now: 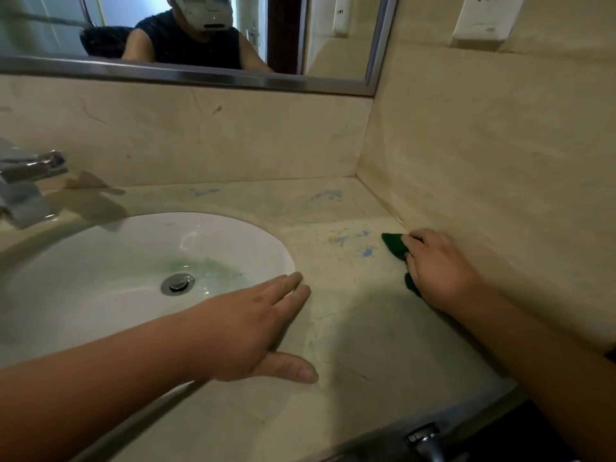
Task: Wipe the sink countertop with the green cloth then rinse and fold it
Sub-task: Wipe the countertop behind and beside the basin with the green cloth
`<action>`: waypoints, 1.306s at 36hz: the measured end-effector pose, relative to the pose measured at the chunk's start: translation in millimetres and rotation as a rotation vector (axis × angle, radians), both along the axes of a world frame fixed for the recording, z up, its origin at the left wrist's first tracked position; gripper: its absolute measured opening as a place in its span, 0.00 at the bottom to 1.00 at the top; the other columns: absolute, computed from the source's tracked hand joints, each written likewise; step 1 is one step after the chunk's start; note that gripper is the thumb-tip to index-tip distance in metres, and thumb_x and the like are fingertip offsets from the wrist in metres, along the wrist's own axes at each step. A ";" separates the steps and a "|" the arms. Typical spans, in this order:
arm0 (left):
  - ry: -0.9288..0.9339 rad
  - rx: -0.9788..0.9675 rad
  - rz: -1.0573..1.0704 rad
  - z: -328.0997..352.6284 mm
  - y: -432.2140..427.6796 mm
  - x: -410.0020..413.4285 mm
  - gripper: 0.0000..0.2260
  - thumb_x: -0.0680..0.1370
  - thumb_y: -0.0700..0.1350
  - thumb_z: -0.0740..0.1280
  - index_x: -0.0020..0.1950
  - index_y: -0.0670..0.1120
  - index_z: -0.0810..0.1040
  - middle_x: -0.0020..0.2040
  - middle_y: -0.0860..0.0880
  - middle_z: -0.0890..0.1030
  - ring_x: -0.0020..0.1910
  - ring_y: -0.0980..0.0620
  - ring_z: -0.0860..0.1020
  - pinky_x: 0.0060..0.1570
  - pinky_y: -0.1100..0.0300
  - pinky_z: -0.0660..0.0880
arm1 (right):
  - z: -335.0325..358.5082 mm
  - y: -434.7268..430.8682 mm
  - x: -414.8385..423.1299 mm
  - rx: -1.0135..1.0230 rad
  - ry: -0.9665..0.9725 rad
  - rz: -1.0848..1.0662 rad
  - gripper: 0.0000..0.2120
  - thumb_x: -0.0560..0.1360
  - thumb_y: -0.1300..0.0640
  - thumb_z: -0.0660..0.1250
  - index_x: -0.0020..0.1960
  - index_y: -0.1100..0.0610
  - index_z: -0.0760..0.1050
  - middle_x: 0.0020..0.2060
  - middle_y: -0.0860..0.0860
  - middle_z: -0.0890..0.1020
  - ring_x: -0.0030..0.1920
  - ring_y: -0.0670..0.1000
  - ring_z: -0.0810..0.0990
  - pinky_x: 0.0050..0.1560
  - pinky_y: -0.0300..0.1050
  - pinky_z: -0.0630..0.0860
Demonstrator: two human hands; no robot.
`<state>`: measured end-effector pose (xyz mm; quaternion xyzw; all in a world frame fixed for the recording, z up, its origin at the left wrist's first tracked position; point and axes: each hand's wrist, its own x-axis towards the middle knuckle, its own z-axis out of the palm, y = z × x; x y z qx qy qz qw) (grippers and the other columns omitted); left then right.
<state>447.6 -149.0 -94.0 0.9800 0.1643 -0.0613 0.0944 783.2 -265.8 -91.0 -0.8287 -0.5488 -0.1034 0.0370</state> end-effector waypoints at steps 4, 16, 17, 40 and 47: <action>-0.018 -0.017 0.000 -5.9 0.6 -1.2 0.56 0.72 0.84 0.51 0.86 0.52 0.36 0.86 0.52 0.34 0.85 0.56 0.41 0.78 0.63 0.40 | -0.2 30.5 3.4 0.035 0.130 -0.006 0.20 0.84 0.64 0.58 0.76 0.64 0.70 0.74 0.62 0.72 0.70 0.62 0.73 0.71 0.48 0.64; -0.035 -0.044 0.019 -4.7 -3.2 -3.8 0.57 0.69 0.85 0.48 0.87 0.51 0.39 0.87 0.51 0.38 0.85 0.54 0.48 0.80 0.58 0.51 | 2.7 95.1 -84.8 0.026 0.307 0.171 0.27 0.80 0.61 0.66 0.78 0.55 0.69 0.74 0.55 0.74 0.70 0.58 0.75 0.70 0.49 0.69; -0.040 -0.023 0.026 -4.3 -5.6 -5.6 0.56 0.70 0.84 0.48 0.87 0.50 0.41 0.88 0.50 0.41 0.85 0.52 0.50 0.80 0.57 0.53 | 5.3 101.2 -101.8 0.030 0.338 0.235 0.26 0.80 0.61 0.67 0.77 0.54 0.70 0.73 0.54 0.75 0.68 0.57 0.75 0.69 0.48 0.70; -0.227 0.124 0.036 -3.1 -20.4 -14.8 0.19 0.87 0.57 0.51 0.65 0.47 0.72 0.60 0.48 0.72 0.47 0.46 0.76 0.48 0.48 0.76 | -5.3 49.3 -31.3 -0.021 0.302 0.091 0.23 0.88 0.55 0.53 0.83 0.52 0.60 0.82 0.51 0.62 0.80 0.52 0.61 0.77 0.41 0.52; -0.245 0.112 0.040 -8.5 -18.7 -14.1 0.20 0.86 0.57 0.49 0.70 0.48 0.71 0.62 0.48 0.70 0.48 0.45 0.76 0.48 0.47 0.76 | -3.7 95.8 -99.1 0.055 0.342 0.298 0.21 0.86 0.59 0.55 0.78 0.53 0.69 0.77 0.53 0.70 0.74 0.51 0.69 0.77 0.44 0.59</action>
